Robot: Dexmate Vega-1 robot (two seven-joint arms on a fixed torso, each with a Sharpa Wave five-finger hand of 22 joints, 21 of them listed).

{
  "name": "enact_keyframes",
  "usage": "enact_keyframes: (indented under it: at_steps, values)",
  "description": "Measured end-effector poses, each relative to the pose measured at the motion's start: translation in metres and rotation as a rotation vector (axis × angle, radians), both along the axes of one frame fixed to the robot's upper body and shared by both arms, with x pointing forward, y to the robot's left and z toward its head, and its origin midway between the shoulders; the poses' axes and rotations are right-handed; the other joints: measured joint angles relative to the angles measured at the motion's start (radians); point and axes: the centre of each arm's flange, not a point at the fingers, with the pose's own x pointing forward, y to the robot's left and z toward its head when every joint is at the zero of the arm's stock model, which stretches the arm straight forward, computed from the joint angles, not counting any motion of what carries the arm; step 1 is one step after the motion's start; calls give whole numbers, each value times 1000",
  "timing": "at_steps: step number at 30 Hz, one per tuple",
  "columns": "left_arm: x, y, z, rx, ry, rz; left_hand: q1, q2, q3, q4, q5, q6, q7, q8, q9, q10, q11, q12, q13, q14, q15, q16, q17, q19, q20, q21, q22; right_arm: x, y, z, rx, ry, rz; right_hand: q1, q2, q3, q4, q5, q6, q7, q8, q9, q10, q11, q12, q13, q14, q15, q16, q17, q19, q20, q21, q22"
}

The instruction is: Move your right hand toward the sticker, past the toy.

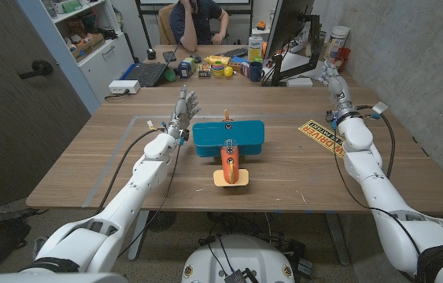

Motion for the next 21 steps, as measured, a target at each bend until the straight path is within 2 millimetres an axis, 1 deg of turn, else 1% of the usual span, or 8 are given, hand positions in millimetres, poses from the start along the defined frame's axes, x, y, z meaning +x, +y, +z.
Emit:
enact_keyframes:
  at_steps: [2,4,7,10,11,15,19,21]
  values:
    - [0,1,0,-1,0,1,0,0,-2,-2,0,0,0,0,0,0,0,0,0,0,0,0,0,0,0,0,0,-1,0,1,-8,-11,-25,0,-1,-3,-2,0,14,-6,4,0,13,-13,0,0,3,-3,0,0,0,1,0,0]
    - [0,2,0,-1,-1,2,0,0,-3,-3,0,0,0,0,0,0,0,0,0,0,0,0,0,0,0,0,0,-7,-1,4,-23,-47,-99,1,-9,-5,-4,0,24,-13,4,0,17,-25,0,0,3,-3,0,0,4,4,0,0]
    - [1,3,0,0,-1,2,0,0,-3,-3,0,0,0,0,0,0,0,0,0,0,0,0,0,0,0,0,0,-12,-3,5,-47,-77,-176,1,-9,-12,-5,0,31,-21,4,0,16,-26,0,0,3,-3,0,0,3,5,-7,0]
    - [0,3,1,3,-3,1,0,0,-3,-3,0,0,0,0,0,0,0,0,0,1,-1,0,0,0,0,0,0,-17,-5,7,-88,-115,-298,-5,-23,-17,-8,7,34,-34,4,0,12,-30,0,0,-1,-6,-4,0,-21,28,-24,0]
    - [0,3,1,4,-4,1,0,0,-3,-3,0,0,0,0,0,0,0,0,0,3,-3,0,0,0,0,0,0,-19,-5,7,-99,-120,-306,-4,-24,-22,-8,7,38,-40,4,0,12,-30,-3,0,-3,-8,-6,0,-36,29,-30,0]
    - [0,4,2,7,-6,0,0,0,-3,-3,0,0,0,0,0,0,0,0,0,4,-4,0,0,0,0,0,0,-24,-6,8,-169,-160,-463,-2,-39,-32,-9,7,48,-70,-1,0,12,-30,-8,0,-16,-14,-12,0,-74,35,-54,0]
    - [0,3,2,11,-7,0,0,0,-3,-3,0,0,0,0,0,0,0,0,0,4,-4,0,0,0,0,0,0,-26,-7,8,-215,-185,-556,-6,-43,-38,-15,11,55,-77,-1,0,9,-41,-12,0,-34,-17,-23,0,-112,33,-77,-3]
    - [0,3,3,13,-8,0,0,0,-3,-3,0,0,0,0,0,0,0,0,0,4,-4,0,0,0,0,0,0,-27,-9,7,-248,-198,-621,-2,-48,-47,-16,14,69,-91,-1,0,6,-71,-16,0,-51,-19,-26,0,-138,36,-94,-4]
